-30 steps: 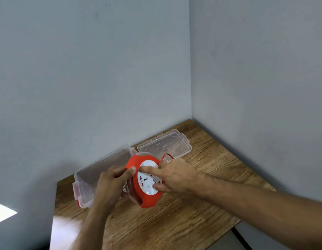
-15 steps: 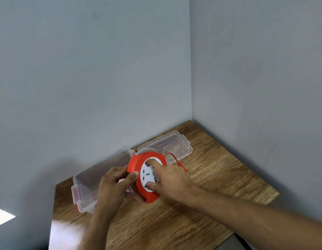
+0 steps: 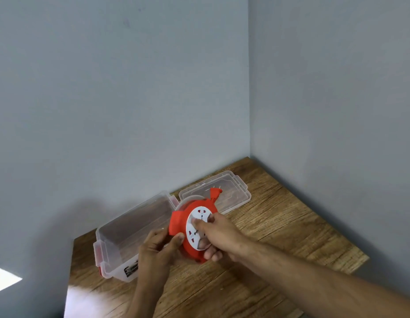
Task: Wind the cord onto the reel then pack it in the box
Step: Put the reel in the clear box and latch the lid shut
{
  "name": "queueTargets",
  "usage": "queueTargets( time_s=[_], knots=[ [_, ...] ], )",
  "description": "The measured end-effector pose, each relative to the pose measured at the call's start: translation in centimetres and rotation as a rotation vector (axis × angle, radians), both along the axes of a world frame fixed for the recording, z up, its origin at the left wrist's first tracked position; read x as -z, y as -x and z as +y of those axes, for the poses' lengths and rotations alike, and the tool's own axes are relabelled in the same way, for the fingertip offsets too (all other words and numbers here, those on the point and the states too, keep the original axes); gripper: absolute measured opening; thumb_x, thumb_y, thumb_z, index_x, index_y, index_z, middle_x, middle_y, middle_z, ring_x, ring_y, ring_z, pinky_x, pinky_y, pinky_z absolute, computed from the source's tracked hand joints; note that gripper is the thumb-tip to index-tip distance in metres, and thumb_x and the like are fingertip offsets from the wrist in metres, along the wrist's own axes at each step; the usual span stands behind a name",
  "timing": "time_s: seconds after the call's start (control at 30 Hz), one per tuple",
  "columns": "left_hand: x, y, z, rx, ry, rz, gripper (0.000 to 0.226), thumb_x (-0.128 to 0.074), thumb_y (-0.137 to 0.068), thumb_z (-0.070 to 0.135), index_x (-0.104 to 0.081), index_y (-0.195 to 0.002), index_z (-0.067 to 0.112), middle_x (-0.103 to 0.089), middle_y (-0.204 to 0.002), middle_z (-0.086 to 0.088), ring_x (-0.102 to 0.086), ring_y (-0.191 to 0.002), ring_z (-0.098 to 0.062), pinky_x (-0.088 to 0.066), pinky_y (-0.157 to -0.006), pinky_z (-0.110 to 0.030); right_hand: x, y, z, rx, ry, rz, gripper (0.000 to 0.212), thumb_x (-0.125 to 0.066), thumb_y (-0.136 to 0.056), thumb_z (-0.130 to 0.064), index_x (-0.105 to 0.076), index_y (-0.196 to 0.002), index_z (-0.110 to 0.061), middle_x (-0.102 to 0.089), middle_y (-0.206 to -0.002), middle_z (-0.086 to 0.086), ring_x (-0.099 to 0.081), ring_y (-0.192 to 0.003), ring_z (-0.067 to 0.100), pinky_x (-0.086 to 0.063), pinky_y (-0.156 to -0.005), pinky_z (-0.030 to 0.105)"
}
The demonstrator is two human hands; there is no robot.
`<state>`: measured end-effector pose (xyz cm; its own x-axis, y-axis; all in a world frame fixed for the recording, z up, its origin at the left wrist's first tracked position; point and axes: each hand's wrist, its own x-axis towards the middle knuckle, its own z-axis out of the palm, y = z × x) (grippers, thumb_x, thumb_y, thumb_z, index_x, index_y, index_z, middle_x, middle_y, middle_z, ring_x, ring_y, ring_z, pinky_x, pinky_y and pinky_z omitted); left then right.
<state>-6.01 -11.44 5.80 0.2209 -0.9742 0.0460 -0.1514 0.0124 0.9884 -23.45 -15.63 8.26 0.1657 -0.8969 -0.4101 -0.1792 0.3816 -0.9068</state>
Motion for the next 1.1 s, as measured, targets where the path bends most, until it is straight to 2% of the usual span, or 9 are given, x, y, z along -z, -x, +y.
queueTargets(
  time_s=[0.1, 0.17, 0.27, 0.37, 0.57, 0.73, 0.87, 1.0, 1.1],
  knots=[
    [1.5, -0.4, 0.7, -0.060, -0.054, 0.173, 0.021, -0.077, -0.075, 0.035, -0.084, -0.093, 0.029, -0.082, -0.098, -0.004, -0.080, -0.089, -0.029, -0.067, -0.064, -0.044, 0.7, 2.0, -1.0, 0.042, 0.371, 0.356, 0.027, -0.065, -0.092, -0.052, -0.068, -0.089, -0.025, -0.074, -0.068, -0.006, -0.066, -0.048, 0.005, -0.049, -0.042, 0.020],
    [2.2, -0.8, 1.4, -0.070, -0.096, 0.258, 0.024, -0.076, -0.079, 0.031, -0.083, -0.101, 0.023, -0.083, -0.101, -0.011, -0.079, -0.091, -0.037, -0.065, -0.070, -0.056, 1.4, 3.3, -1.2, 0.178, 0.456, 0.434, 0.029, -0.068, -0.084, -0.061, -0.065, -0.094, -0.034, -0.072, -0.080, -0.014, -0.066, -0.064, 0.000, -0.048, -0.052, 0.018],
    [3.2, -1.1, 2.6, -0.074, -0.145, 0.376, 0.029, -0.075, -0.082, 0.024, -0.080, -0.108, 0.012, -0.080, -0.107, -0.021, -0.076, -0.093, -0.049, -0.060, -0.067, -0.069, 3.1, 4.3, -0.8, 0.040, 0.146, 0.147, 0.058, -0.076, -0.069, -0.069, -0.057, -0.109, -0.032, -0.074, -0.092, -0.005, -0.070, -0.064, 0.008, -0.052, -0.051, 0.027],
    [3.5, -1.2, 3.5, -0.078, -0.169, 0.416, 0.033, -0.073, -0.084, 0.023, -0.077, -0.114, 0.010, -0.078, -0.110, -0.025, -0.076, -0.094, -0.050, -0.060, -0.066, -0.071, 5.0, 4.4, -0.2, -0.194, -0.012, -0.021, 0.056, -0.083, -0.077, -0.049, -0.055, -0.121, -0.031, -0.077, -0.097, 0.001, -0.072, -0.067, 0.018, -0.059, -0.059, 0.034],
    [0.9, -3.0, 3.1, -0.165, -0.112, 0.441, 0.029, -0.069, -0.081, 0.021, -0.080, -0.105, 0.007, -0.082, -0.096, -0.018, -0.081, -0.078, -0.034, -0.065, -0.052, -0.043, 2.4, 1.7, -3.3, -0.272, 0.079, -0.051, 0.036, -0.077, -0.089, -0.021, -0.061, -0.121, -0.016, -0.079, -0.092, -0.001, -0.077, -0.076, 0.023, -0.061, -0.060, 0.033],
    [-2.4, -6.8, -0.5, -0.232, -0.093, 0.229, 0.033, -0.063, -0.098, 0.022, -0.065, -0.130, 0.028, -0.081, -0.108, -0.001, -0.078, -0.100, -0.025, -0.066, -0.069, -0.048, -2.0, -3.6, -7.8, -0.348, 0.183, 0.035, 0.026, -0.072, -0.093, -0.015, -0.058, -0.114, -0.016, -0.078, -0.077, 0.008, -0.073, -0.055, 0.021, -0.056, -0.048, 0.026],
    [-3.7, -9.9, -3.3, -0.335, -0.183, -0.013, 0.045, -0.055, -0.103, 0.038, -0.050, -0.145, 0.022, -0.072, -0.110, 0.006, -0.071, -0.097, -0.014, -0.063, -0.058, -0.025, -3.3, -8.3, -10.1, -0.329, 0.259, 0.085, 0.033, -0.072, -0.092, -0.011, -0.057, -0.121, -0.011, -0.073, -0.093, 0.007, -0.074, -0.056, 0.018, -0.055, -0.044, 0.026],
    [-2.8, -11.1, -4.7, -0.384, -0.292, 0.002, 0.039, -0.048, -0.107, 0.029, -0.050, -0.141, 0.010, -0.070, -0.109, -0.004, -0.070, -0.091, -0.021, -0.066, -0.065, -0.039, -2.0, -11.1, -11.2, -0.387, 0.218, 0.187, 0.027, -0.071, -0.092, -0.011, -0.061, -0.117, -0.012, -0.074, -0.105, 0.012, -0.076, -0.079, 0.027, -0.063, -0.066, 0.039],
    [-1.2, -11.4, -4.8, -0.402, -0.326, -0.103, 0.039, -0.054, -0.103, 0.016, -0.043, -0.141, 0.018, -0.064, -0.115, -0.006, -0.068, -0.091, -0.022, -0.067, -0.068, -0.047, -0.5, -11.9, -11.1, -0.466, 0.224, 0.297, 0.029, -0.075, -0.088, -0.010, -0.069, -0.116, -0.015, -0.073, -0.115, 0.008, -0.071, -0.095, 0.020, -0.059, -0.076, 0.030]
  ],
)
